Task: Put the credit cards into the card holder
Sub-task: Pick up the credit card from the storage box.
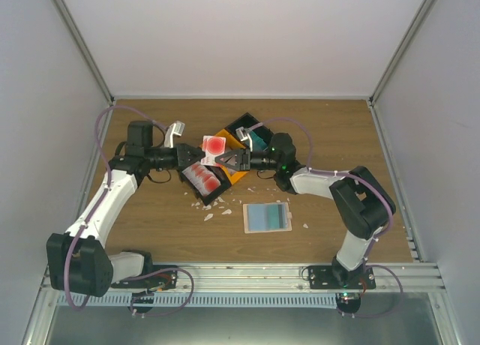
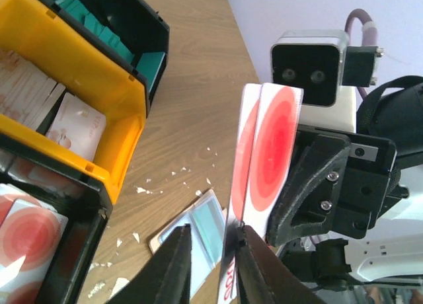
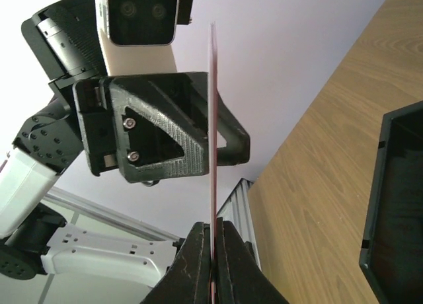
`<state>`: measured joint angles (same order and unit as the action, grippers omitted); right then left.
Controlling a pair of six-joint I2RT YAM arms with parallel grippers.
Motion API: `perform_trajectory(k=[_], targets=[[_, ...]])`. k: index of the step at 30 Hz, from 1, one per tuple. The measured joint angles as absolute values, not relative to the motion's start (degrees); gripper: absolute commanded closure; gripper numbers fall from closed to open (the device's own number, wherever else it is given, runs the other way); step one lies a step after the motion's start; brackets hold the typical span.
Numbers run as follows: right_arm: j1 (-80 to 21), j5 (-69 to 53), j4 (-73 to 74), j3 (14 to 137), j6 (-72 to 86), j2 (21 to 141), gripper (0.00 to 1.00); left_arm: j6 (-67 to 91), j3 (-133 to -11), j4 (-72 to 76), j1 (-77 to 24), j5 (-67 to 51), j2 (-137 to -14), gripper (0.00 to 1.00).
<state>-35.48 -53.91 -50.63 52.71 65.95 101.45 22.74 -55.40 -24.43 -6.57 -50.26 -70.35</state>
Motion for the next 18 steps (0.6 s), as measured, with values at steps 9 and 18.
perform_trajectory(k=[9, 18], targets=[[-35.4, -55.0, -51.0, 52.5, 66.5, 101.0, 1.00, 21.8, -55.4, -24.9, -6.3, -50.2, -70.4, 0.86], [-35.4, -57.7, -51.9, 52.4, 67.7, 101.0, 1.00, 20.9, -55.2, -24.7, -6.1, -54.2, -71.5, 0.78]])
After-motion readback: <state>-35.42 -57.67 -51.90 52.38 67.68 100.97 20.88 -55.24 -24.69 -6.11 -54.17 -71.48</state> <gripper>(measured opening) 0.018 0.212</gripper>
